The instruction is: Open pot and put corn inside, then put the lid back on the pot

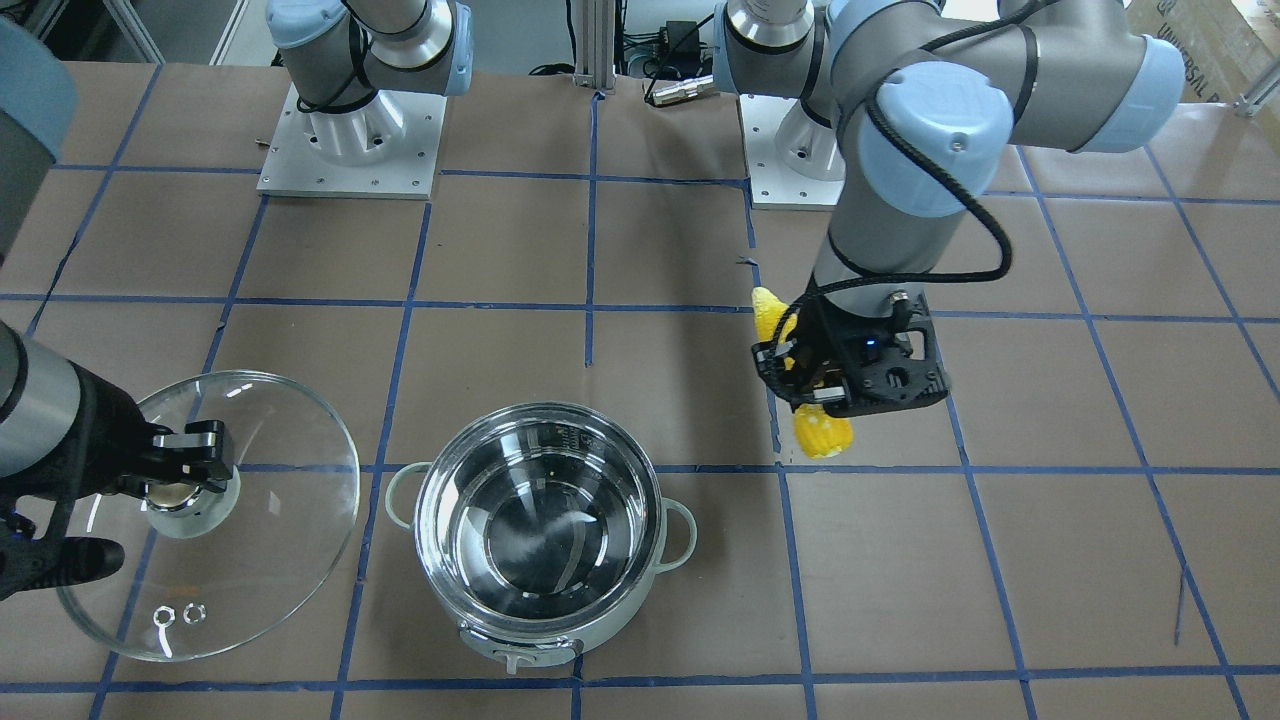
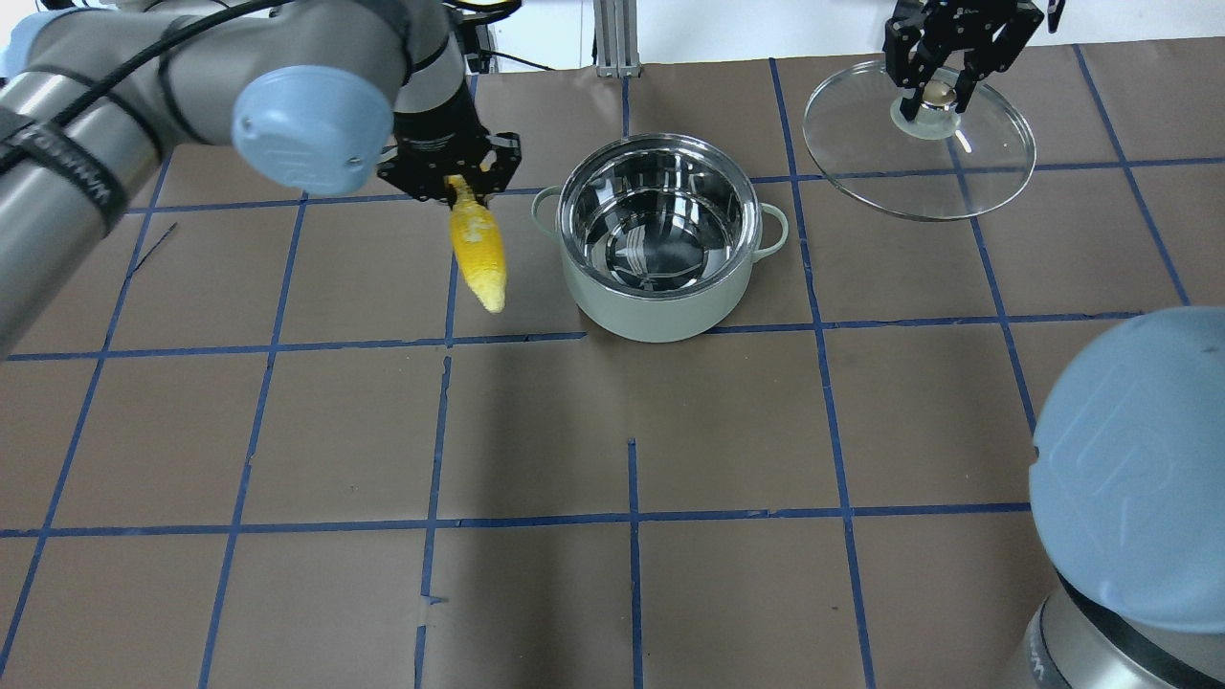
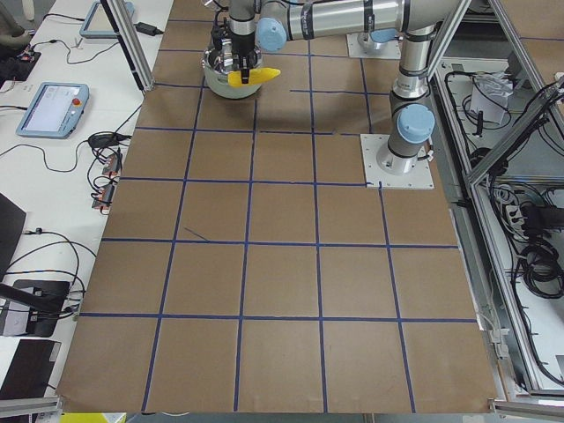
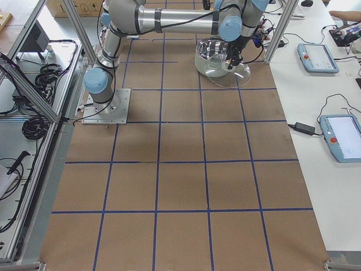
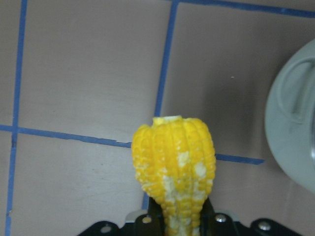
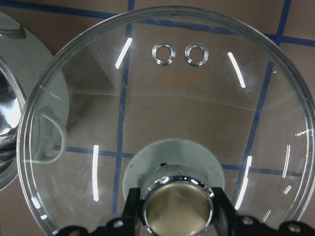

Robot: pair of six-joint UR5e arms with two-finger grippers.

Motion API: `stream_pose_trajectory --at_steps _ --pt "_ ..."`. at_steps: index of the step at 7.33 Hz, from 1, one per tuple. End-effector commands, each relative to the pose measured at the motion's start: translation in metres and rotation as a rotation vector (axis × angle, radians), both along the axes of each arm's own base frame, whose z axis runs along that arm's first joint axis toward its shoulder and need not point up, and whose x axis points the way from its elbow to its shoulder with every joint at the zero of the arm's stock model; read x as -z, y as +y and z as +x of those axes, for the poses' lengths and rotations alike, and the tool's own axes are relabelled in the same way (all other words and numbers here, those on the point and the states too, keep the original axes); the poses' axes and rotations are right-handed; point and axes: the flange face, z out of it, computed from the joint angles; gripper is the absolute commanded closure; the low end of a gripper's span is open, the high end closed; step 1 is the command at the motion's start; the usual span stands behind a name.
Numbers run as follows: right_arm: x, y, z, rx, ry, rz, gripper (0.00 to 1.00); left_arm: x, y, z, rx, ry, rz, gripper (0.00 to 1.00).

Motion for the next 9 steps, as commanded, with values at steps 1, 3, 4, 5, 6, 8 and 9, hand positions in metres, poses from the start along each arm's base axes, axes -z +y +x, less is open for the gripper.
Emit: stream_pose_trajectory --at_steps 1,3,4,5,6,8,9 --pt "0.011 0.006 -0.019 -0.006 -0.006 0.03 0.87 0.029 -0.04 -0.104 0.111 0.019 -0.013 0.92" --pt "0.024 0.037 -0.038 0.011 -0.021 0.055 0.89 0.068 -0.047 -0.163 0.181 0.011 -0.002 0.92" --pt "0.03 0.05 -0.039 0.011 -0.013 0.009 0.89 0.072 -0.046 -0.167 0.186 0.013 -0.002 0.92" --pt "0.039 0.06 -0.04 0.015 -0.009 -0.01 0.89 0.073 -0.047 -0.167 0.189 0.015 -0.004 0.92" --pt "0.036 0.064 -0.042 0.024 -0.011 -0.02 0.89 0.076 -0.047 -0.166 0.195 0.01 -0.001 0.86" --pt "0.035 0.064 -0.042 0.026 -0.016 -0.021 0.89 0.074 -0.053 -0.157 0.189 0.011 -0.004 0.84" --pt "0.035 0.064 -0.042 0.026 -0.018 -0.024 0.89 0.073 -0.055 -0.158 0.189 0.015 -0.023 0.75"
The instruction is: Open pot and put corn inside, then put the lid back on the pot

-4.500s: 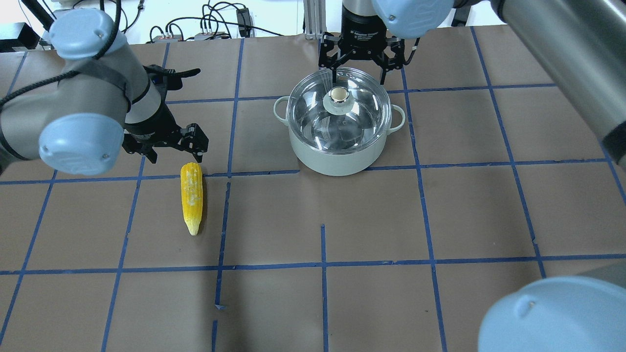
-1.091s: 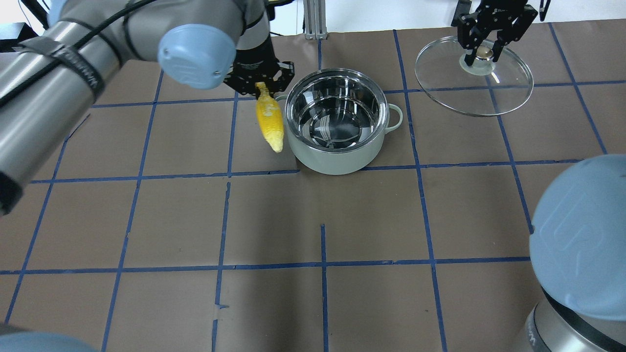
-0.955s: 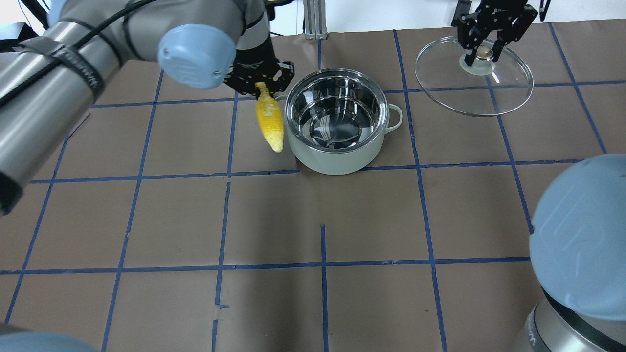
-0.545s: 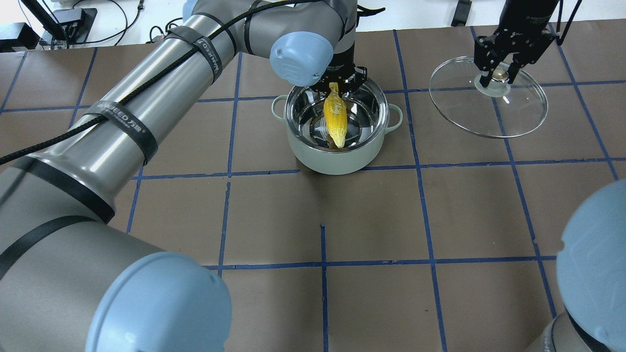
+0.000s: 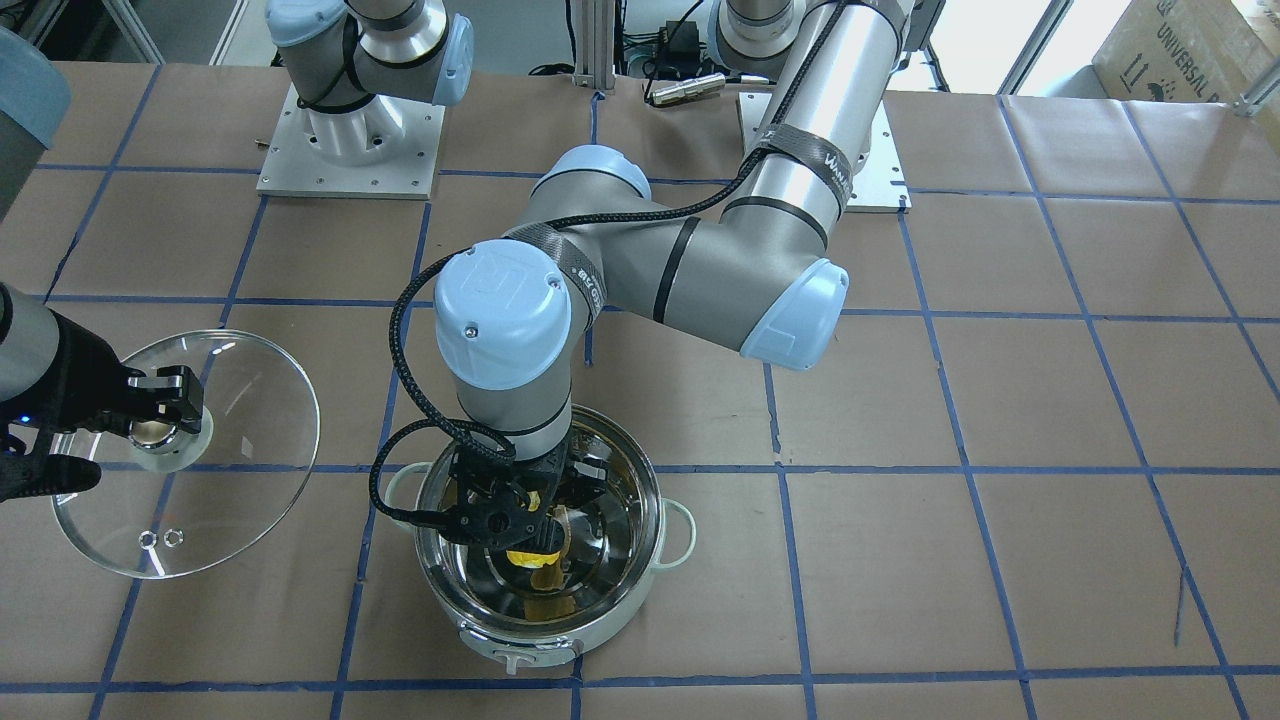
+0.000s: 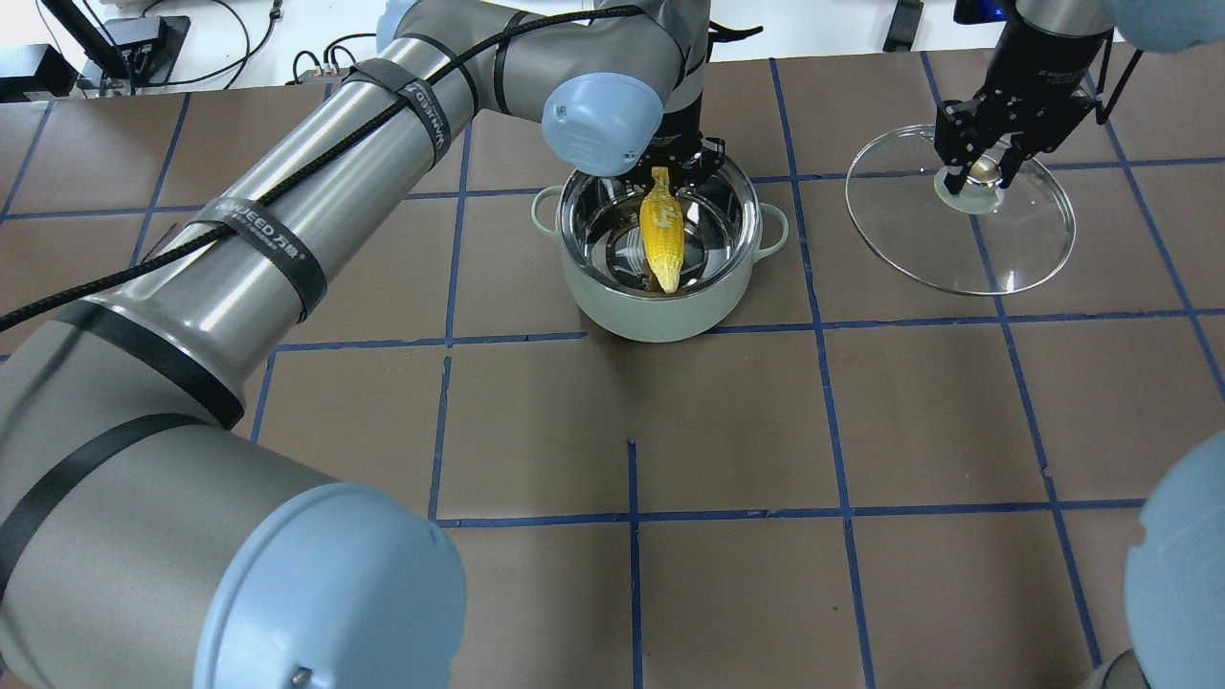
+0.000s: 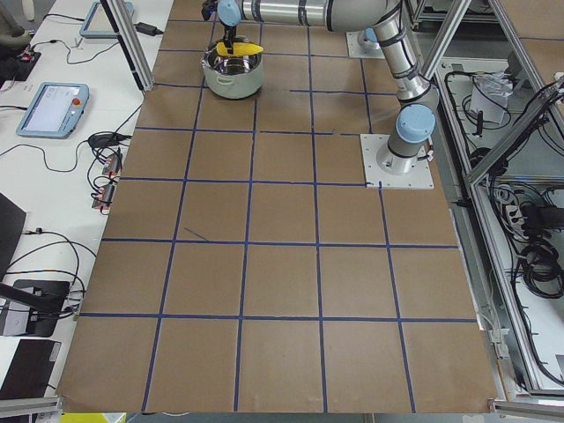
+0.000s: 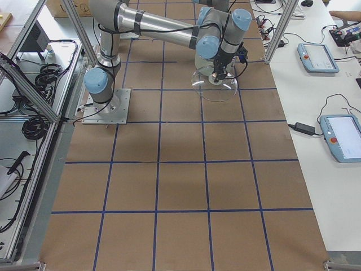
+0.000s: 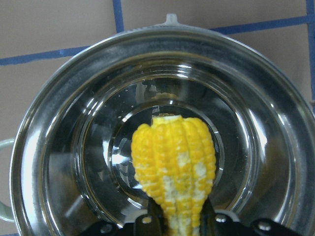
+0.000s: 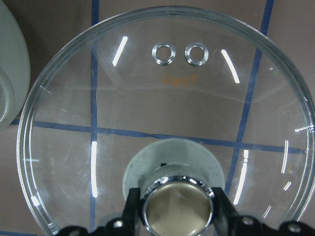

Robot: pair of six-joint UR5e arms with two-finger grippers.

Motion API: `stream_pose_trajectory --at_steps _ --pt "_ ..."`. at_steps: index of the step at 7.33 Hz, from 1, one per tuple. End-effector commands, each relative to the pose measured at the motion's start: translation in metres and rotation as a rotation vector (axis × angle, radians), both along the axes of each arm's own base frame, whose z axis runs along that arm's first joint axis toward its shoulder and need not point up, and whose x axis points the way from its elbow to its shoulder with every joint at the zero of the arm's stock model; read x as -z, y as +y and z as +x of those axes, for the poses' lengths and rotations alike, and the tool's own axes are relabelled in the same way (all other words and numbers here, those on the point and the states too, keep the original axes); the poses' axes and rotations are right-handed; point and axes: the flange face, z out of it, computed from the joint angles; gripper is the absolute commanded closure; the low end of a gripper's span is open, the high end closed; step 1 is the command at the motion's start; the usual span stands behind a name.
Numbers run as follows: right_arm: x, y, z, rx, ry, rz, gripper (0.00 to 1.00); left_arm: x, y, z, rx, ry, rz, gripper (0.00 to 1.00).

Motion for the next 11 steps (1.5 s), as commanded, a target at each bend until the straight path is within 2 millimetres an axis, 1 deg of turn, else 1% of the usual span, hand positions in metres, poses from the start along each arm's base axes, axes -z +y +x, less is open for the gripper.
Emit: stream_pose_trajectory --at_steps 1,2,3,4,5,6,7,8,9,10,11 --pt "-0.005 -0.001 0.001 0.003 -0.001 -0.011 0.89 0.001 -0.007 0.0 0.004 0.011 -0.046 0.01" --pt "-0.007 -0.001 0.002 0.006 -0.001 -0.016 0.89 0.006 -0.015 -0.003 0.0 0.024 -0.069 0.0" --pt "-0.007 -0.001 0.002 0.006 -0.001 -0.016 0.89 0.011 -0.018 -0.005 -0.002 0.027 -0.076 0.0" --pt "-0.008 -0.002 0.002 0.008 -0.002 -0.018 0.89 0.009 -0.017 -0.005 -0.001 0.033 -0.077 0.0" --pt "-0.012 -0.001 0.003 0.006 -0.002 -0.024 0.88 0.008 -0.012 -0.001 0.003 0.03 -0.068 0.0" --pt "-0.031 0.008 0.011 0.0 0.003 -0.057 0.88 0.01 -0.018 0.015 -0.001 0.021 -0.057 0.0" --pt "-0.049 0.014 0.028 -0.025 0.003 -0.104 0.88 0.004 -0.027 0.048 0.021 0.014 -0.055 0.0" --pt "-0.054 0.012 0.06 -0.065 0.009 -0.149 0.88 -0.006 -0.022 0.082 0.043 0.009 -0.044 0.0" --pt "-0.055 0.015 0.091 -0.016 0.015 -0.154 0.88 -0.025 -0.006 0.128 0.036 0.043 -0.031 0.0" --pt "-0.053 0.015 0.106 0.003 0.014 -0.162 0.88 -0.043 0.017 0.18 0.02 0.057 -0.025 0.0" --pt "-0.053 0.016 0.116 0.051 0.014 -0.162 0.88 -0.058 0.041 0.236 -0.016 0.056 -0.025 0.0"
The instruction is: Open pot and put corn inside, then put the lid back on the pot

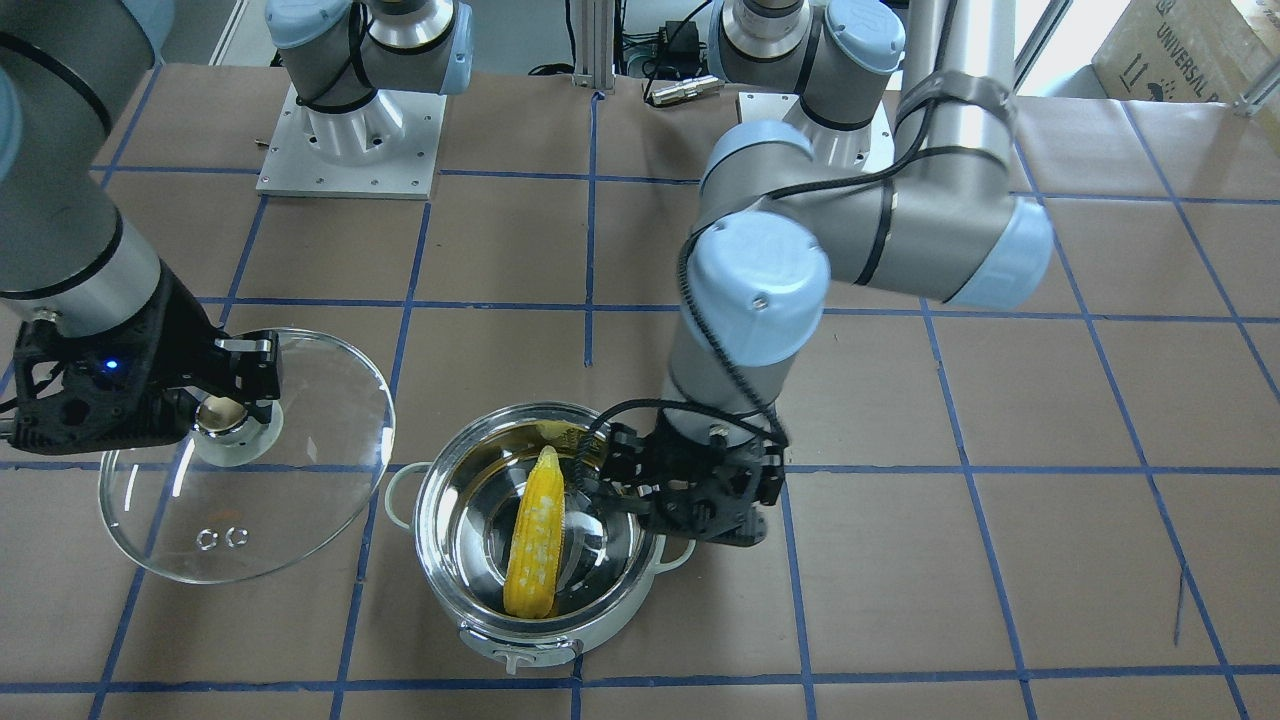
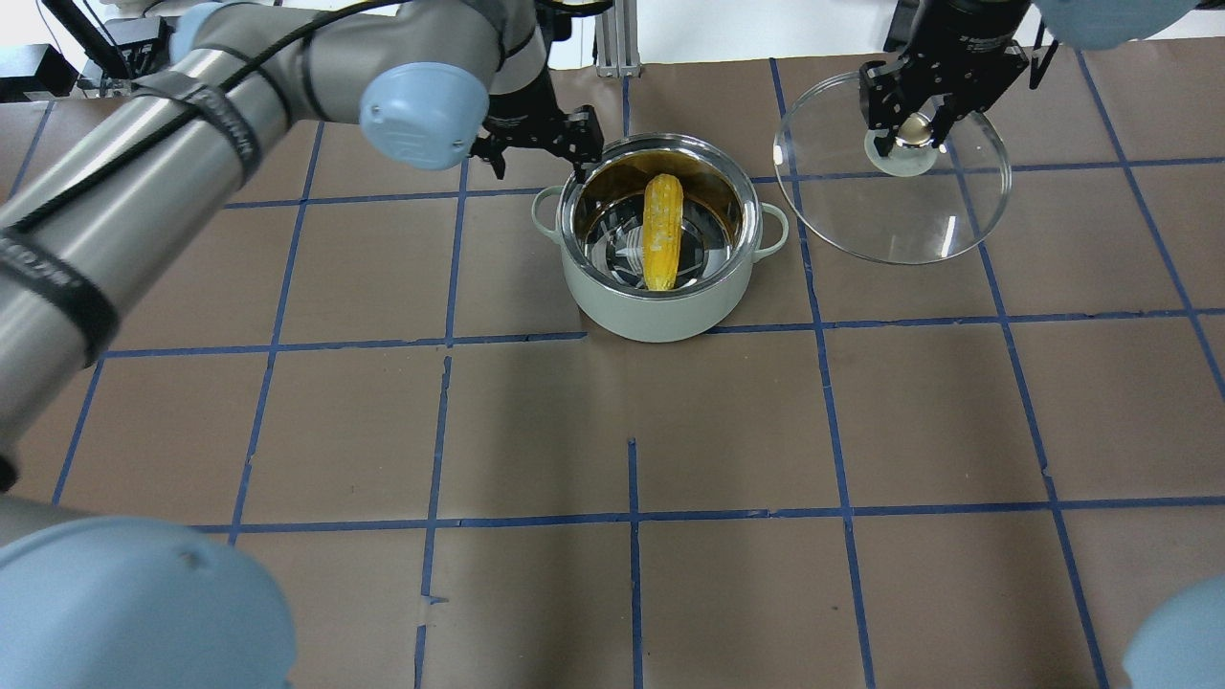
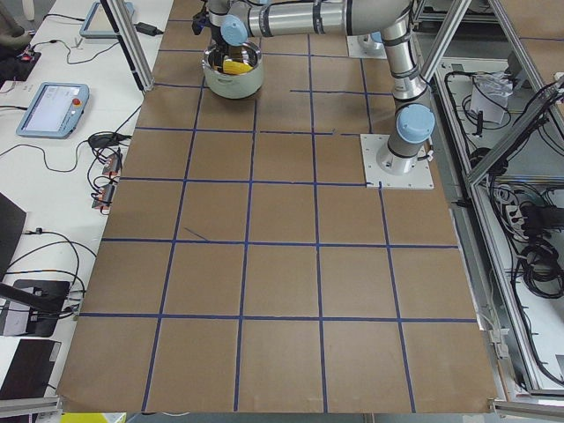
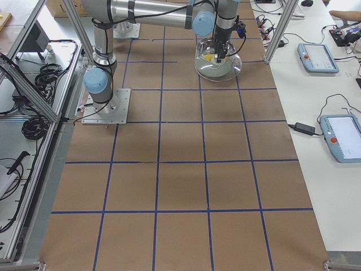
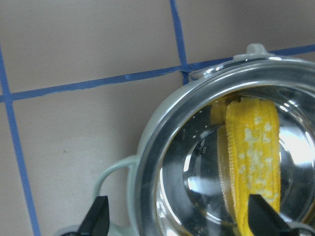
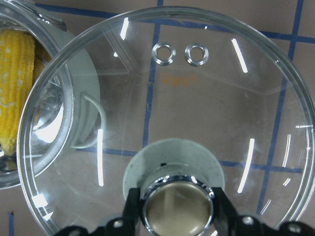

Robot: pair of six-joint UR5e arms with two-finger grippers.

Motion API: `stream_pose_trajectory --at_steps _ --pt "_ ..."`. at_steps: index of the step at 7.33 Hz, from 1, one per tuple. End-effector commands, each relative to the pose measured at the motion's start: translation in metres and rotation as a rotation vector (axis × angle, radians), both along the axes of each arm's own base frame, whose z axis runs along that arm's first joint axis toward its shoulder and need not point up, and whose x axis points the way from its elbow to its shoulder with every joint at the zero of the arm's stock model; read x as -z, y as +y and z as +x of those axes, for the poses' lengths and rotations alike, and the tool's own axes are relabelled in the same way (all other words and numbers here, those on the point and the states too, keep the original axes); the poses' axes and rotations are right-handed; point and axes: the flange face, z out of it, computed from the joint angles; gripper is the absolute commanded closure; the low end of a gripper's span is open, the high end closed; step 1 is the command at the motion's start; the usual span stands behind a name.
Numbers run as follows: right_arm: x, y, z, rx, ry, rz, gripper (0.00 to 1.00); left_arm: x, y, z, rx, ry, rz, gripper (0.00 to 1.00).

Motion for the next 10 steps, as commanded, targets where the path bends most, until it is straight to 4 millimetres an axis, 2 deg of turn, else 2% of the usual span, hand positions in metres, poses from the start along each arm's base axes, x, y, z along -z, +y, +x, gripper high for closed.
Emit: stream_pose_trajectory --at_steps 1,2,3,4,5,7,8,10 --pt "0.006 -0.001 0.039 0.088 -0.028 0.001 0.88 -0.027 0.061 0.117 -0.094 0.004 0.011 0.0" --pt "0.007 -0.008 0.07 0.128 -0.023 -0.004 0.88 -0.043 0.092 0.151 -0.157 0.004 0.062 0.0" --pt "0.004 -0.018 0.119 0.086 -0.012 -0.025 0.88 -0.069 0.119 0.167 -0.191 0.005 0.105 0.0" --pt "0.02 -0.033 0.156 0.134 -0.01 -0.011 0.88 -0.078 0.134 0.17 -0.201 0.006 0.148 0.0" --pt "0.038 -0.044 0.177 0.138 -0.008 0.005 0.88 -0.084 0.139 0.168 -0.199 0.006 0.141 0.0" --pt "0.054 -0.037 0.208 0.201 -0.004 0.028 0.88 -0.081 0.137 0.163 -0.204 0.01 0.148 0.0" --pt "0.057 -0.039 0.212 0.198 -0.006 0.025 0.88 -0.087 0.141 0.163 -0.202 0.005 0.134 0.0" --pt "0.08 -0.038 0.22 0.192 0.008 0.058 0.88 -0.087 0.141 0.164 -0.204 -0.006 0.133 0.0"
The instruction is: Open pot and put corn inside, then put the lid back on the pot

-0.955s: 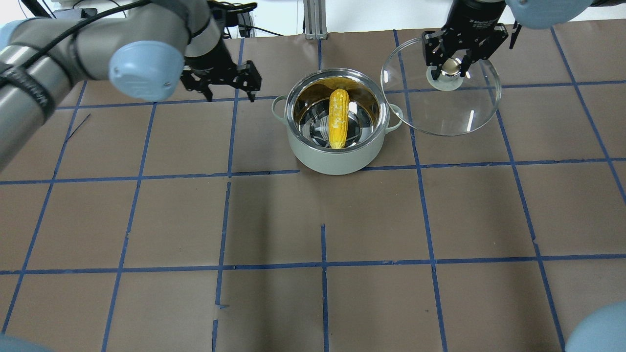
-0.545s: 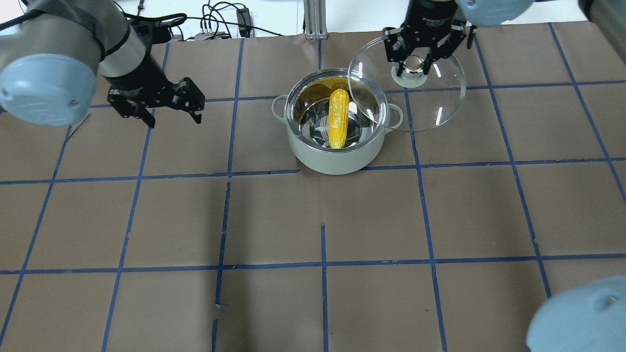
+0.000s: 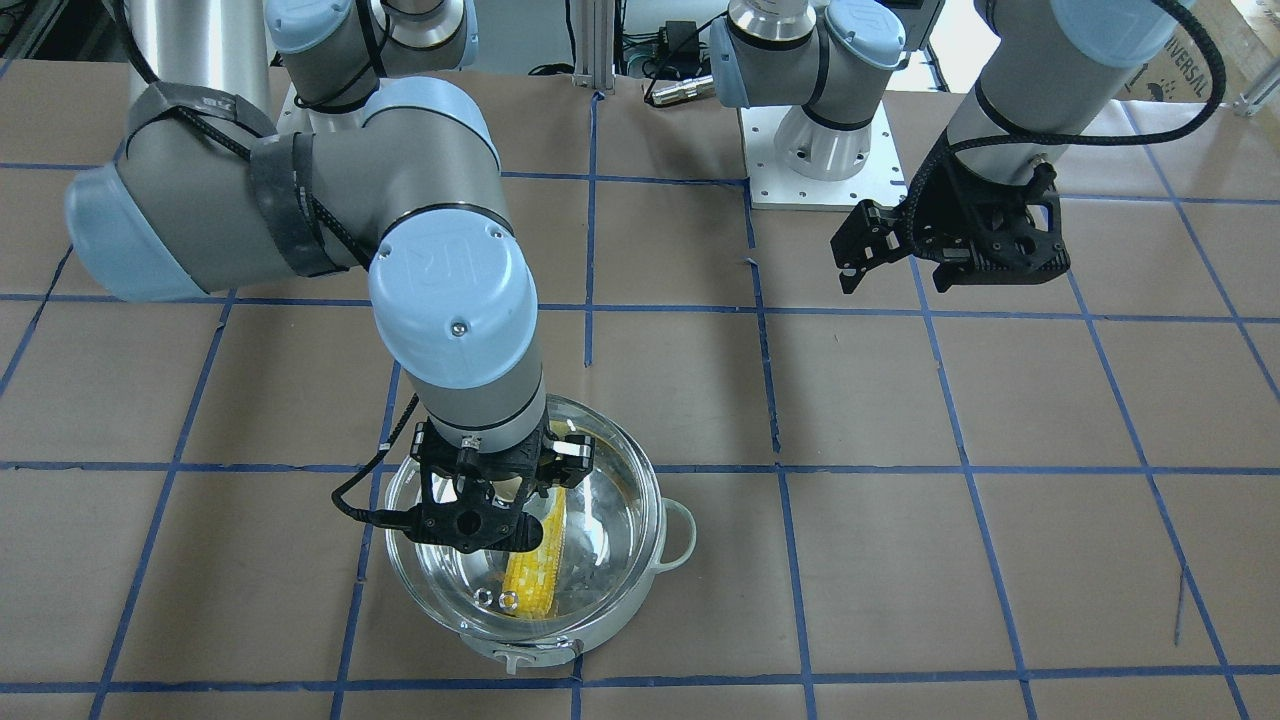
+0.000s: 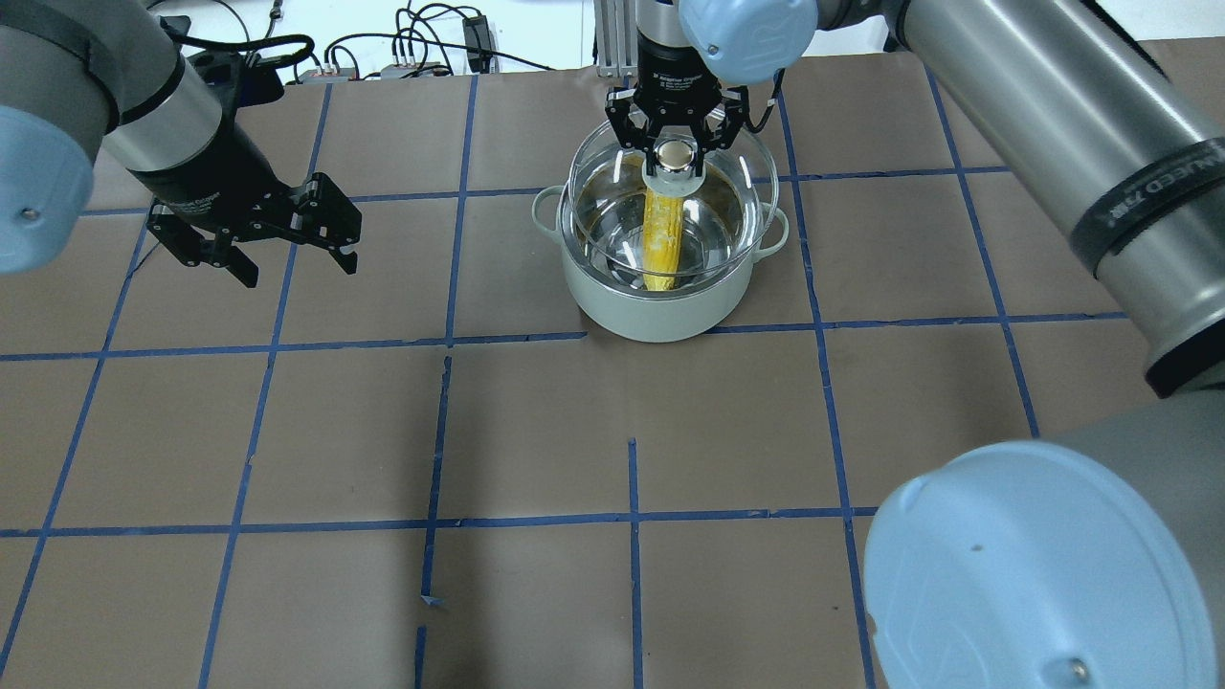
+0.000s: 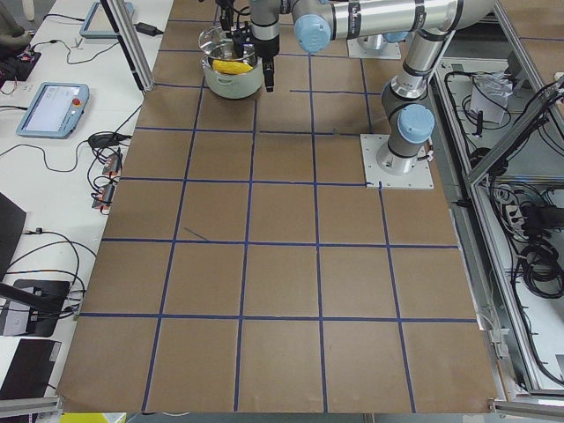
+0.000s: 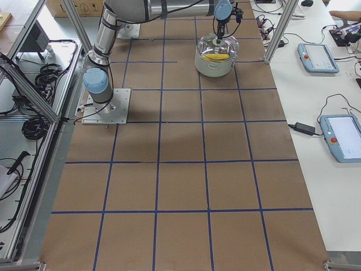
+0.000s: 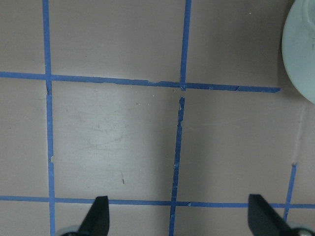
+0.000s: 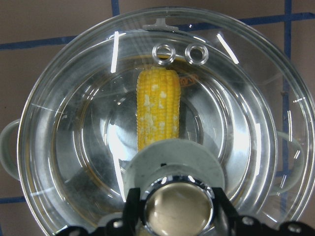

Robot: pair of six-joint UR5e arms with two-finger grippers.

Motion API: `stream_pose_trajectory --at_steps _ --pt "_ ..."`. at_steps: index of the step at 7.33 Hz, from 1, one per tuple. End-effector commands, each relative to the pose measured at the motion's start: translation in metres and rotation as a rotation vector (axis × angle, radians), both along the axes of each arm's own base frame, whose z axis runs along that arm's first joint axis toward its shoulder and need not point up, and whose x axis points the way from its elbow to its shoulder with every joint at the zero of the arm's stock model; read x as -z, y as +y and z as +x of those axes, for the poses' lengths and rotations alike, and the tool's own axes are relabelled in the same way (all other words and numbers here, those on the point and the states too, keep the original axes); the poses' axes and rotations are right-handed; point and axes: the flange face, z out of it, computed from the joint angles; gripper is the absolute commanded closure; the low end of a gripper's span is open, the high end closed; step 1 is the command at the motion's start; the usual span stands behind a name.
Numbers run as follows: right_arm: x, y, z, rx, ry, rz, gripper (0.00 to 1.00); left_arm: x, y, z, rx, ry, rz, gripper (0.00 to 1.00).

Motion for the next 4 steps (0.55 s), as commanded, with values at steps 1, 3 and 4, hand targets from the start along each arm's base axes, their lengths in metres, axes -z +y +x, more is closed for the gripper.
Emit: stream_pose_trajectory --at_steps 1,3,4 --pt "0.0158 0.0009 0.0075 0.007 0.0 0.025 0.89 0.0049 -0.0041 0.0005 -0.005 -0.002 0.002 0.0" --pt "0.0156 0.0037 0.0115 0.015 -0.001 0.027 0.89 0.0049 -0.0034 -0.0004 -0.007 0.0 0.002 0.0" --pt "0.0149 0.0053 0.0133 0.012 0.0 0.028 0.89 0.0049 -0.0034 -0.0004 -0.004 0.0 0.002 0.0"
